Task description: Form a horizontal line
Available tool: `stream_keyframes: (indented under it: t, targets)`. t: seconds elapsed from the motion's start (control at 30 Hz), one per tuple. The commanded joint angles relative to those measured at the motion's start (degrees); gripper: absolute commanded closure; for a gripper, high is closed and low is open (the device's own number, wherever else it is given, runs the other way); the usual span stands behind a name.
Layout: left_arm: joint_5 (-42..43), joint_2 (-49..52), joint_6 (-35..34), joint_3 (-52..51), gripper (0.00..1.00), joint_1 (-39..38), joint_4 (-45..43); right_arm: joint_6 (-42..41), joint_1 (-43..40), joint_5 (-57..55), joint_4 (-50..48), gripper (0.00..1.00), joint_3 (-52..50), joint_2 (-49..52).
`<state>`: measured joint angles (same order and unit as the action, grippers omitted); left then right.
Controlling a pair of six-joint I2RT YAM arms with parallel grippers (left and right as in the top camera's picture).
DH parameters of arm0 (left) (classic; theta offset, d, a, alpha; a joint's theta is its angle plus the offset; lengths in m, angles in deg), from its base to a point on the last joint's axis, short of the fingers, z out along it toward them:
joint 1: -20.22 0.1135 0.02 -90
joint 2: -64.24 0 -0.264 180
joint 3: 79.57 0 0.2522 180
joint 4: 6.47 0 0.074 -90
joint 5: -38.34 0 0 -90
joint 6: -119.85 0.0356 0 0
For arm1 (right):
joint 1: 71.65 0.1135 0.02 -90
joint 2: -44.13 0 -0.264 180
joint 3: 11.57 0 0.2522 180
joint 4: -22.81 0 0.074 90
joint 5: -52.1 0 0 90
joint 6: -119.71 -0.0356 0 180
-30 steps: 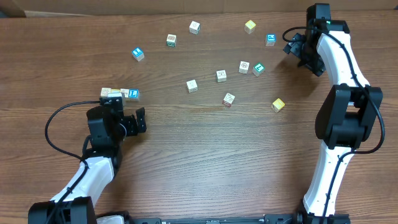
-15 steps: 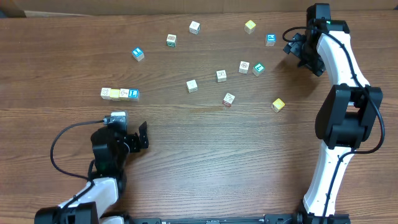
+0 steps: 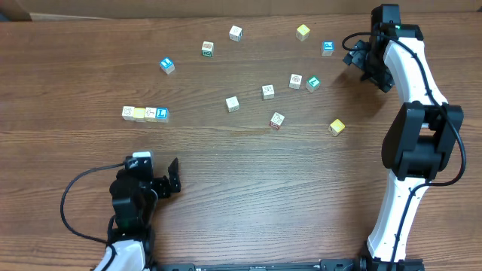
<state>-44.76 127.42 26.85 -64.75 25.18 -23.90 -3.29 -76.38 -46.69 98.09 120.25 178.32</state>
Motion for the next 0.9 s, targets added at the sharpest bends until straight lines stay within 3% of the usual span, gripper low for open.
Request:
stream_keyframes:
  t: [0.0,0.87]
  targets:
    - [0.61,-2.89,-0.85,-0.79,0.00,-0.15,1.64,-0.13,0.07,-0.13,-0.22,0.00,-0.33,-1.33]
    - [0.83,-21.44,-1.95,-0.79,0.00,-0.15,22.01,-0.13,0.04,-0.13,-0.22,0.00,-0.33,-1.33]
